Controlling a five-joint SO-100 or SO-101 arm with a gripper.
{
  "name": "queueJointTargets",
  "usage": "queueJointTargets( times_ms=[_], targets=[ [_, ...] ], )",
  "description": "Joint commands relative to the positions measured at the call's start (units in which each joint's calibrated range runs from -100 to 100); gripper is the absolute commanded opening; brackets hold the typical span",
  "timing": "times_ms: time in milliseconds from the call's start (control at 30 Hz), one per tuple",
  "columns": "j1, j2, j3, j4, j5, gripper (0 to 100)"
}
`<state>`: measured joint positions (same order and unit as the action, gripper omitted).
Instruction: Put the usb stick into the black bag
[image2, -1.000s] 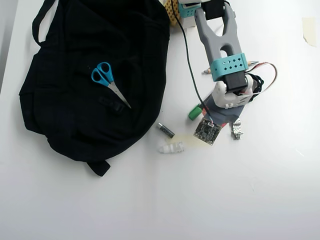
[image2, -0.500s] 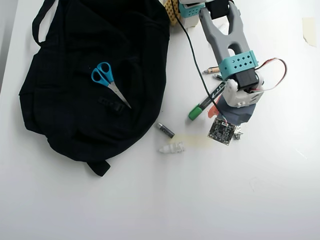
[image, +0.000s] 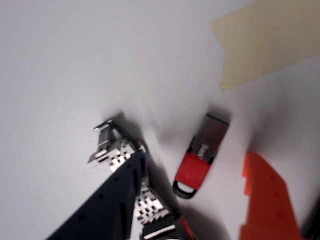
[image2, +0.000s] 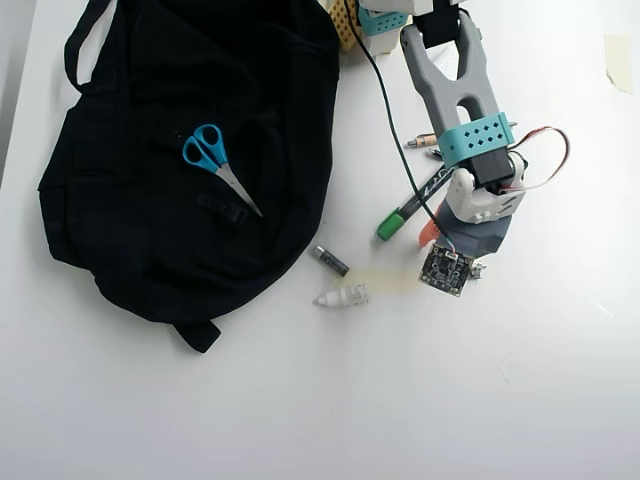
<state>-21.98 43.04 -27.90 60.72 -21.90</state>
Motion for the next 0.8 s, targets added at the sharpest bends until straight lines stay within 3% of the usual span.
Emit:
queueJointTargets(
  times_ms=[0,767],
  targets=[
    [-0.1,-0.5,-1.7,0.0,0.2,26],
    [-0.2,4.9,-0.8,0.1,-0.1,25]
  ],
)
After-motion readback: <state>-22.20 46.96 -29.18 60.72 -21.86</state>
